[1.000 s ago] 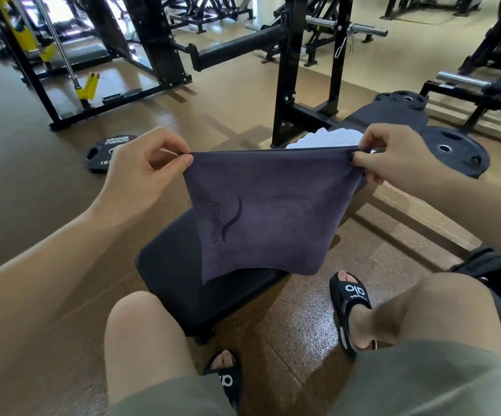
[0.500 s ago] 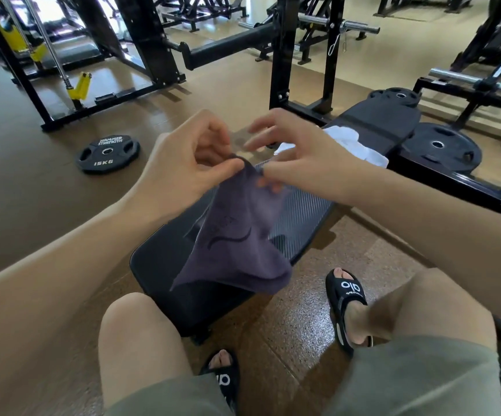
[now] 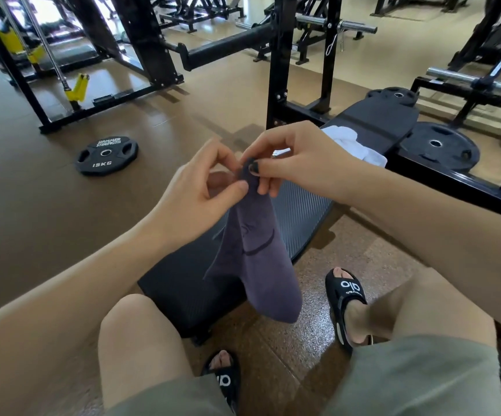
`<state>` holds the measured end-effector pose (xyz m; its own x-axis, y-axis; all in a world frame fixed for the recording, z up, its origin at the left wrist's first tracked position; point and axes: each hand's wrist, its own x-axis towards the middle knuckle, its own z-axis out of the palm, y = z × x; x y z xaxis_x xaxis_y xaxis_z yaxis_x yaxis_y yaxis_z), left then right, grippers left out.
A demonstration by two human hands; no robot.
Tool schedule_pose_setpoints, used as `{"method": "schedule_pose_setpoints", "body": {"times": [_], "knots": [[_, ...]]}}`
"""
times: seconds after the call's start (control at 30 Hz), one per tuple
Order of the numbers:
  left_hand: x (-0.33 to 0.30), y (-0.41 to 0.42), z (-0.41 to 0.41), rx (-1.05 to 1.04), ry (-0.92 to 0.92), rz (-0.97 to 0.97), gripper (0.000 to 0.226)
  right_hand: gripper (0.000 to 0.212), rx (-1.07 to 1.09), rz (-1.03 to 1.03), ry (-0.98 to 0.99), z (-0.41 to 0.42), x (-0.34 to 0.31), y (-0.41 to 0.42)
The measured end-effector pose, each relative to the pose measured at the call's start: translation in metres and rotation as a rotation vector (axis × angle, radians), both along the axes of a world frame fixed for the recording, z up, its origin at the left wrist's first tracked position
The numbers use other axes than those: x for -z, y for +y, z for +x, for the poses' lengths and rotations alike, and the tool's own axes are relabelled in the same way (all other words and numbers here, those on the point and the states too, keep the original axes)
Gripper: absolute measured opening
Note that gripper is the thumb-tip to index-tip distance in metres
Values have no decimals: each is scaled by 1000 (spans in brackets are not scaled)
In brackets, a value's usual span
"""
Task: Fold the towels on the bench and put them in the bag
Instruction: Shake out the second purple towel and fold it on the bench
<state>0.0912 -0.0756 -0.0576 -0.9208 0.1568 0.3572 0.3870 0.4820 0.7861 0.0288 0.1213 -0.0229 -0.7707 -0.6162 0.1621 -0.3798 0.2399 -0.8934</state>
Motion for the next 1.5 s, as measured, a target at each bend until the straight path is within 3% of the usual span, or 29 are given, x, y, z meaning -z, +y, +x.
{"method": "schedule_pose_setpoints", "body": {"times": [0.1,0.23,0.5,0.57,0.7,0.97,1.13,1.23,1.33,1.5], "knots": [[13,3,5,-26,11,-27,25,13,26,-7,56,1,-3,-2],[21,3,4,-100,62,-91,16,16,76,20,114,0,-6,-1],[22,1,1,-9,224,-285,9,17,120,10,151,0,-11,4],[23,-1,-1,14,215,-324,7,16,128,19,173,1,-13,5],[29,-11,-2,65,192,-469,27,15,185,30,219,-2,-14,9],[46,-51,10,64,122,-676,14,13,387,59,222,-16,1,27],[48,-77,14,-13,83,-785,29,16,507,43,182,-30,12,39],[43,-87,16,-22,79,-808,33,19,554,39,156,-37,19,46],[36,-95,16,-43,96,-813,23,19,578,12,134,-43,25,51],[30,-113,10,-66,96,-700,20,16,622,-42,58,-52,32,60]]}}
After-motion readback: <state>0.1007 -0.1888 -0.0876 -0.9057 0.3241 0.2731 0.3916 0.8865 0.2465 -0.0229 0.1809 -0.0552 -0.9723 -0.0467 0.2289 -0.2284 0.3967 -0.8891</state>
